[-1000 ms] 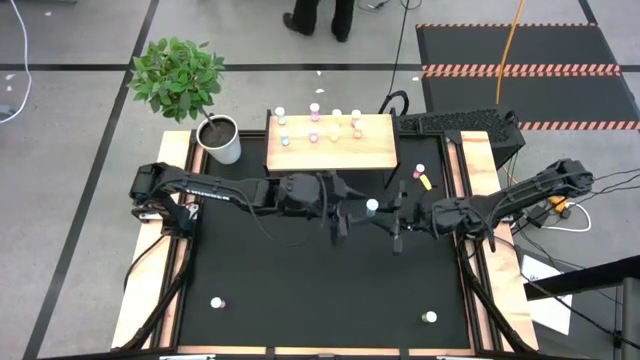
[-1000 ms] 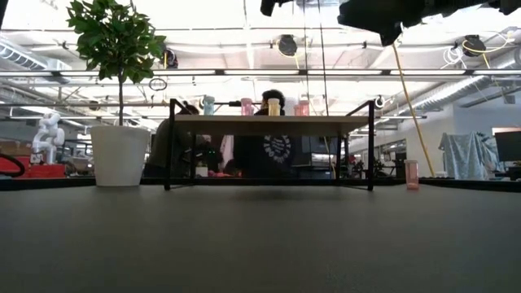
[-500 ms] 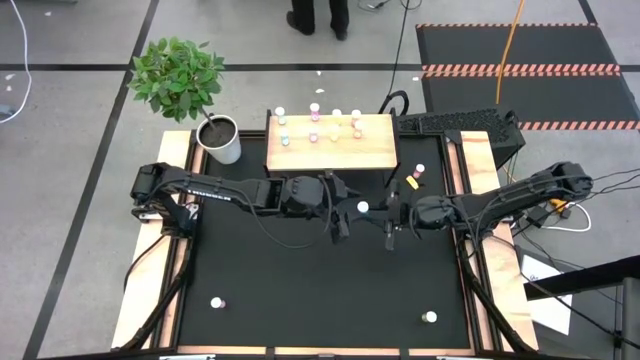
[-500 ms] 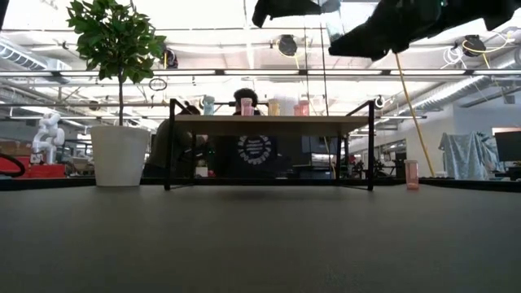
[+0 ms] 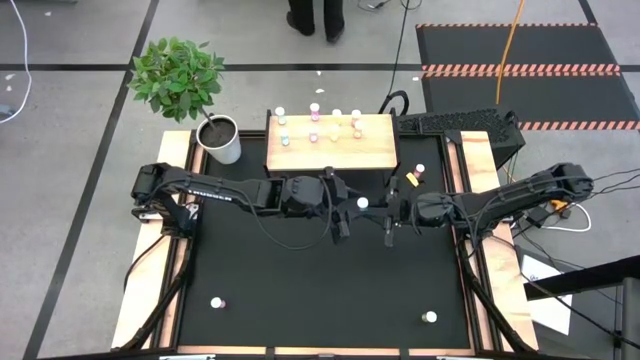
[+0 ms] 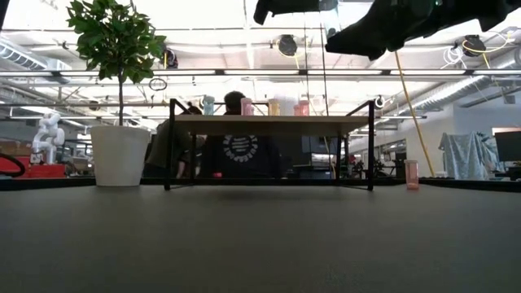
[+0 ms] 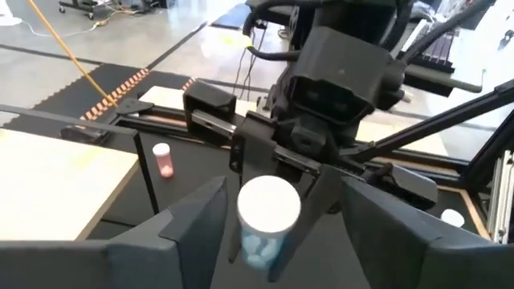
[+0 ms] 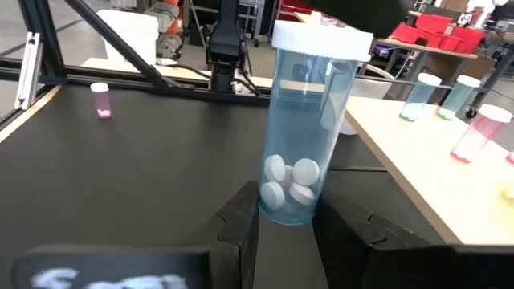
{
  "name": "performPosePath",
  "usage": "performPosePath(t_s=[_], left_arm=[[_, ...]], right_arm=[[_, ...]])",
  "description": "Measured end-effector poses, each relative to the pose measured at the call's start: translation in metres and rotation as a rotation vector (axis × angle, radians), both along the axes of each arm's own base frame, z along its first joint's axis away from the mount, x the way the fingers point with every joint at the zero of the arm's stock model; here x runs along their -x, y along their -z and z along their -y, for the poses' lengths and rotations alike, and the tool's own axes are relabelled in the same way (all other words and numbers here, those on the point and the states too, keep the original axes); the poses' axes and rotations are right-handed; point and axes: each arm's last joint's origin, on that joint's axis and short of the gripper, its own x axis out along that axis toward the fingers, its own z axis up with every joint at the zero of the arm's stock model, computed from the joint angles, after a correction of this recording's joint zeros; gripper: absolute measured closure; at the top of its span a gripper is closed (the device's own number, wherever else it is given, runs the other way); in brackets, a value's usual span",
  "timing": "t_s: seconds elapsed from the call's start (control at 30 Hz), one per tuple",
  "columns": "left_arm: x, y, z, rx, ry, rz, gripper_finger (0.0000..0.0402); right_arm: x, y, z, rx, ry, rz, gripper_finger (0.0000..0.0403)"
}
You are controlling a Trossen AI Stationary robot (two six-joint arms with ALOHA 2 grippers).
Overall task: Pick and place medicine bottles onto shelf by color
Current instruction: Put the blue pill bottle on the shelf aligned with the other blue pill bottles
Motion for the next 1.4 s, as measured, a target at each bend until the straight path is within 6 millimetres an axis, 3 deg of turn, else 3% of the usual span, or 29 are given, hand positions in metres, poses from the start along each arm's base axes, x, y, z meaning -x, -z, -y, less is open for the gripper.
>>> performPosePath(t_s=[0.27, 0.77, 1.1, 1.23, 1.4], left_arm=[[-0.006, 0.009, -0.004, -0.054, -0.011, -0.026, 0.0199], [-0.006, 0.006, -0.007, -0.042, -0.012, -0.003, 0.0269], [-0.006, 0.006, -0.007, -0.031, -0.015, 0.000, 0.0277], [-0.006, 0.006, -0.008, -0.027, -0.019, 0.000, 0.0281], [-0.006, 0.006, -0.013, -0.014, -0.045, 0.003, 0.0280]], right_arm=[[-0.001, -0.002, 0.005, -0.023, -0.016, 0.021, 0.0312], [-0.001, -0.002, 0.005, -0.049, -0.010, 0.023, 0.0312], [-0.001, -0.002, 0.005, -0.051, -0.009, 0.025, 0.0310], [-0.001, -0.001, 0.006, -0.096, 0.007, 0.026, 0.0285], [0.000, 0.003, 0.012, -0.194, 0.062, 0.002, 0.0223]])
